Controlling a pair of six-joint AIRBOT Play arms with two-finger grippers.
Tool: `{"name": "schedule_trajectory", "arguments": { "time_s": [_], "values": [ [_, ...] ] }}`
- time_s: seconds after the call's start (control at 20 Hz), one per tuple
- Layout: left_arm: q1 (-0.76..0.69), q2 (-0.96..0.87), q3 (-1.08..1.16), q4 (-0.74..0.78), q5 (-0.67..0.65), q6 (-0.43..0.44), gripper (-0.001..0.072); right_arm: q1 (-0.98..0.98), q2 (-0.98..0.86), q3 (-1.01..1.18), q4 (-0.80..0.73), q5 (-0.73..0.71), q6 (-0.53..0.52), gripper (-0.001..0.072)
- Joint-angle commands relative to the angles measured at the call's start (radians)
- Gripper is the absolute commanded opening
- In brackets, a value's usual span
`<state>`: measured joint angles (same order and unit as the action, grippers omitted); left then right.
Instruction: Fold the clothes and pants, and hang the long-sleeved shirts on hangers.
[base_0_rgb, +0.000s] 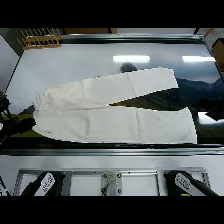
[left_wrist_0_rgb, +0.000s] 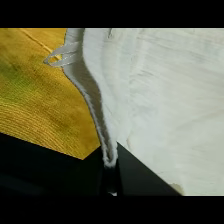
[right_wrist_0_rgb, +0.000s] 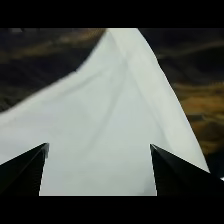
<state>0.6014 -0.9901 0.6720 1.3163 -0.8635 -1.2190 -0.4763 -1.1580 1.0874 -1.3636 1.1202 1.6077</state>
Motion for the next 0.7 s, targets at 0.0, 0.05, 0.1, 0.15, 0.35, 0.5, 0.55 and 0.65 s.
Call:
{"name": "schedule_trajectory", "arguments": {
  "time_s": [0.0, 0.05, 0.1, 0.15, 0.35, 0.5, 0.55, 0.65],
  "values": [
    [0.001, 0.001, 0.0, -0.002, 0.002, 0.0, 0.002, 0.006, -0.191, 0.156, 0.195, -0.156, 0.031, 0.0711],
    [0.001, 0.001, 0.0, -0.002, 0.002, 0.0, 0.002, 0.013, -0.282, 0.197, 0.248, -0.199, 0.015, 0.0712],
    [0.001, 0.001, 0.0, -0.002, 0.001, 0.0, 0.002, 0.021, -0.366, 0.235, 0.299, -0.227, 0.002, 0.0711],
    [0.001, 0.001, 0.0, -0.002, 0.002, 0.0, 0.002, 0.032, -0.455, 0.277, 0.349, -0.243, -0.003, 0.0711],
    [0.001, 0.001, 0.0, -0.002, 0.001, 0.0, 0.002, 0.087, -0.727, 0.457, 0.446, -0.261, -0.011, 0.0709],
    [0.001, 0.001, 0.0, -0.002, 0.002, 0.0, 0.002, 0.13, -0.833, 0.563, 0.452, -0.296, -0.01, 0.0709],
    [0.001, 0.001, 0.0, -0.002, 0.002, 0.0, 0.002, 0.145, -0.854, 0.586, 0.452, -0.322, -0.01, 0.0709],
    [0.001, 0.001, 0.0, -0.002, 0.001, 0.0, 0.002, 0.167, -0.875, 0.595, 0.452, -0.378, -0.01, 0.0705]
  ]
}}
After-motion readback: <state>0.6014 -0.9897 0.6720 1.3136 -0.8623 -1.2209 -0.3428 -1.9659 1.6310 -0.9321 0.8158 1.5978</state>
